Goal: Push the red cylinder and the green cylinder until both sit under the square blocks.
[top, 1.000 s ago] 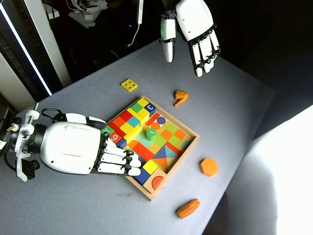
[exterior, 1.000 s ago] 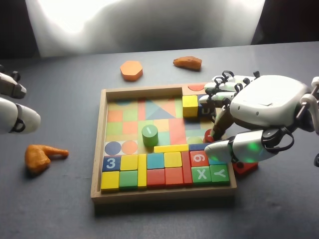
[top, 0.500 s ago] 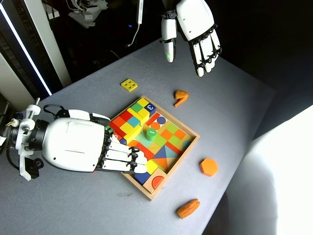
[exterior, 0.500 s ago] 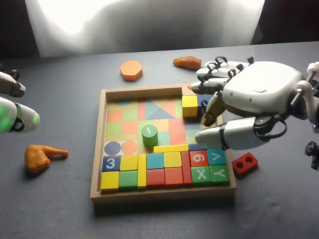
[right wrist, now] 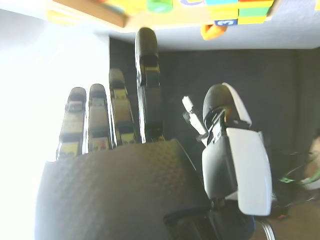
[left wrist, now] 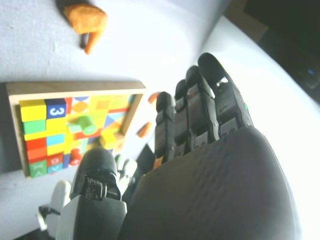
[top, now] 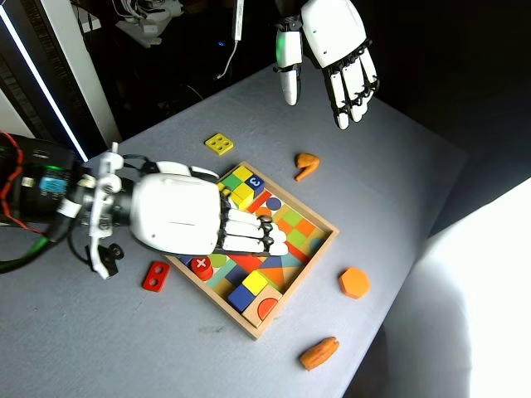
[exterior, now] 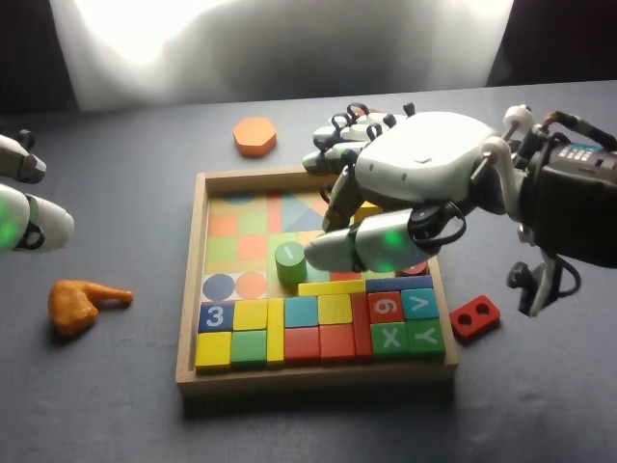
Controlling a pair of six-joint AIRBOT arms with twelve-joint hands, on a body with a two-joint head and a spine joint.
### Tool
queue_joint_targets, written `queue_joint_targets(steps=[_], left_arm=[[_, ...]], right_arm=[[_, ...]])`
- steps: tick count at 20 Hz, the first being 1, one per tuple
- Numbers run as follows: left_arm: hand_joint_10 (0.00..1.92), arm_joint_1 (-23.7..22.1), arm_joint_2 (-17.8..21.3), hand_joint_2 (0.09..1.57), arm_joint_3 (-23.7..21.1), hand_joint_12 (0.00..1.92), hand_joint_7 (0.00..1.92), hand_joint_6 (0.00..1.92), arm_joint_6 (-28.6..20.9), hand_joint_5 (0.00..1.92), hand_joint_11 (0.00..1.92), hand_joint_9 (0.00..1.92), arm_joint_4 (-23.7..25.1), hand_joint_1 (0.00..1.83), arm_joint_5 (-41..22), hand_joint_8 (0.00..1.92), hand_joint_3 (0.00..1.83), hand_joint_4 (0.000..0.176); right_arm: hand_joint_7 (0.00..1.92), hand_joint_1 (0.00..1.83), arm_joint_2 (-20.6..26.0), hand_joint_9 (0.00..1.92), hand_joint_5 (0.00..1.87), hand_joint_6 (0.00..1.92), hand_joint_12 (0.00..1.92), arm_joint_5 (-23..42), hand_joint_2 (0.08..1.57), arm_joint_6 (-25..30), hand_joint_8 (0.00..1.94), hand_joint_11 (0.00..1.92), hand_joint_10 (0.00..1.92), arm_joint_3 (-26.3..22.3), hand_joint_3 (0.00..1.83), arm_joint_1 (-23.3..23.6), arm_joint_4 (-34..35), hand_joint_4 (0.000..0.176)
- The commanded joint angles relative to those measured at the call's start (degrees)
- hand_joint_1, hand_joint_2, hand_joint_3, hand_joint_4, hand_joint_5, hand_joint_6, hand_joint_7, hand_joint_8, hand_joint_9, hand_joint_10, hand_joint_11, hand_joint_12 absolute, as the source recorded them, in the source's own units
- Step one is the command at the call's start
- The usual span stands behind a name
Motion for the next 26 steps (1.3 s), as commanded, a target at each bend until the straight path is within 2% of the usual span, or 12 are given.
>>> queue_joint_targets(steps=[1,2,4,6,12,14,17,19,23,24,26], left_arm=[[0.0,-0.65,0.63,1.32,0.08,0.79,0.18,0.0,0.2,0.22,0.0,0.21,3.29,0.0,-1.8,0.0,0.0,0.028],[0.0,-0.65,0.63,1.33,0.07,0.8,0.19,0.0,0.2,0.23,0.0,0.21,3.29,0.02,-1.72,0.0,0.0,0.024],[0.01,-0.65,0.63,1.32,0.07,0.82,0.2,0.0,0.2,0.23,0.0,0.23,3.29,0.01,-1.72,0.0,0.0,0.032],[0.01,-0.65,0.63,1.31,0.07,0.84,0.21,0.01,0.2,0.24,0.0,0.24,3.29,0.01,-1.68,0.01,0.0,0.034],[0.0,-0.6,0.63,1.32,0.01,0.84,0.21,0.01,0.2,0.24,0.0,0.24,3.29,0.01,-1.53,0.01,0.0,0.028],[0.0,-0.6,0.64,1.31,0.0,0.85,0.21,0.0,0.2,0.24,0.0,0.24,3.29,0.0,-1.49,0.0,0.0,0.032],[0.01,-0.6,0.64,1.31,0.0,0.86,0.22,0.01,0.2,0.25,0.0,0.25,3.29,0.0,-1.49,0.0,0.0,0.024],[0.01,-0.6,0.64,1.31,0.0,0.87,0.23,0.0,0.2,0.25,0.0,0.26,3.29,0.01,-1.47,0.0,0.0,0.032],[0.0,-0.6,0.64,1.31,0.0,0.84,0.21,0.0,0.2,0.23,0.0,0.24,3.29,0.0,-1.46,0.0,0.0,0.032],[0.0,-0.6,0.64,1.31,0.0,0.84,0.22,0.0,0.2,0.23,0.0,0.25,3.29,0.0,-1.46,0.0,0.0,0.039],[0.0,-0.6,0.64,1.31,0.0,0.86,0.22,0.0,0.2,0.25,0.0,0.25,3.29,0.01,-1.46,0.0,0.0,0.035]], right_arm=[[0.2,0.0,-0.05,0.0,0.87,0.06,0.0,5.59,1.23,0.32,0.0,0.0,0.0,0.2,0.0,1.04,-0.05,0.0],[0.19,0.0,-1.16,0.0,0.87,0.06,0.0,5.5,1.23,0.27,0.0,0.0,0.0,1.15,0.0,1.41,0.5,0.0],[0.2,0.0,-3.1,0.01,0.86,0.05,0.0,4.88,1.23,-1.33,0.0,0.0,0.01,3.2,0.0,1.69,4.27,0.0],[0.19,0.0,-4.95,0.0,0.86,0.05,0.0,5.12,1.23,-1.46,0.0,0.0,0.0,5.02,0.0,1.94,4.38,0.0],[0.19,0.0,-7.82,0.0,0.86,0.05,0.0,6.36,1.24,-3.54,0.01,0.0,0.0,5.69,0.0,1.9,4.51,0.0],[0.2,0.0,-8.74,0.0,0.86,0.05,0.0,6.72,1.24,-3.55,0.01,0.0,0.0,6.13,0.0,1.53,5.09,0.0],[0.2,0.0,-9.55,0.01,0.86,0.05,0.0,6.79,1.23,-3.55,0.01,0.0,0.0,6.61,0.0,1.19,6.17,0.0],[0.2,0.0,-9.79,0.0,0.87,0.05,0.0,6.8,1.23,-3.56,0.0,0.0,0.0,6.63,0.0,0.84,6.24,0.0],[0.19,0.0,-9.89,0.0,0.86,0.04,0.0,6.23,1.23,-3.56,0.0,0.0,0.0,7.16,0.0,-0.07,6.38,0.0],[0.19,0.0,-9.9,0.0,0.86,0.05,0.0,6.03,1.23,-3.56,0.0,0.0,0.0,7.27,0.0,-0.39,6.38,0.0],[0.2,0.0,-9.9,0.02,0.87,0.05,0.0,5.8,1.23,-3.56,0.01,0.0,0.01,7.28,0.0,-0.54,6.37,0.0]])
